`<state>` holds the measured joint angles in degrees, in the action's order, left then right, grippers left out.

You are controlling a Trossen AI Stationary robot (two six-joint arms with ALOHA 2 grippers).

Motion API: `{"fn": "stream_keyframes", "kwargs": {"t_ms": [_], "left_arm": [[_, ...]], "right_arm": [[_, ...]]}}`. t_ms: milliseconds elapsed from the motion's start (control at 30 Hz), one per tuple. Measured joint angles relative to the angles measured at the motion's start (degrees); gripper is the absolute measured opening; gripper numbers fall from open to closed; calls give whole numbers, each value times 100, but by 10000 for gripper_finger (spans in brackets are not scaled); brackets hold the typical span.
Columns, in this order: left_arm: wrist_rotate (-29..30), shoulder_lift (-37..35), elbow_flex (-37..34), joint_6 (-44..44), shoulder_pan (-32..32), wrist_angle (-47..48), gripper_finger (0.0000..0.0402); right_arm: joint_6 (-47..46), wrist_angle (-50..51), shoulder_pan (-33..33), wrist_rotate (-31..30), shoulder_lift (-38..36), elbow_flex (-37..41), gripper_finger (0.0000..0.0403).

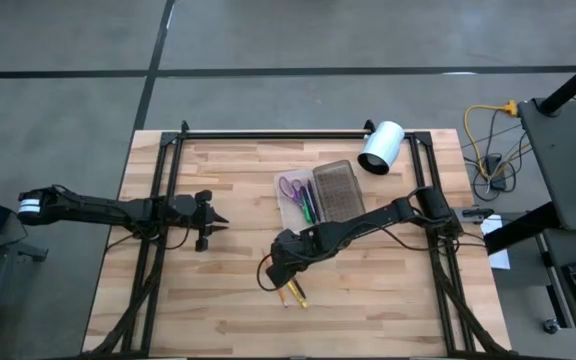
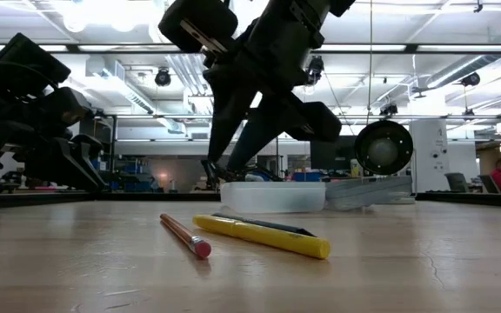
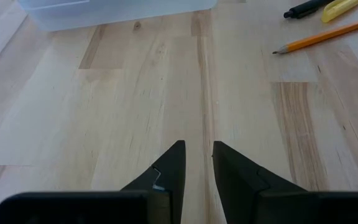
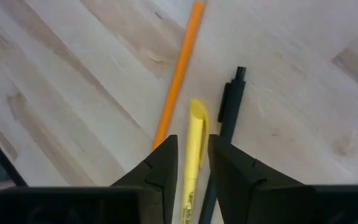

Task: Pick & place school supplies into a supply box
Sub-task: Put the black pen into the supply box

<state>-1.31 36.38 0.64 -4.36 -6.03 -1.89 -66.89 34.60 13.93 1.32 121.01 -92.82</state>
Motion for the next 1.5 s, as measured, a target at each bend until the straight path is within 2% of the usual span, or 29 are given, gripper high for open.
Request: {"fn": "stream_keyframes", "kwargs": {"t_ms": [167, 400, 800, 1033, 1300, 1500], "left_arm": [[0, 0, 0, 0, -1, 0, 66], [-1, -1, 0, 0, 0, 0, 66], [-1, -2, 0, 0, 0, -2, 67], [-1, -2, 0, 0, -1, 0, 67], [1, -2, 0, 0, 0, -2, 67], [1, -2, 0, 0, -1, -1, 66]], "right_arm": [[131, -110, 15, -299, -4, 0, 84], [260, -91, 62, -295, 6, 17, 73], [563, 19, 38, -140, 575, 23, 68], [534, 288, -67, 40, 638, -7, 63], [1188, 1210, -98, 19, 634, -13, 62], [1322, 1448, -107, -330, 638, 2, 62]]}}
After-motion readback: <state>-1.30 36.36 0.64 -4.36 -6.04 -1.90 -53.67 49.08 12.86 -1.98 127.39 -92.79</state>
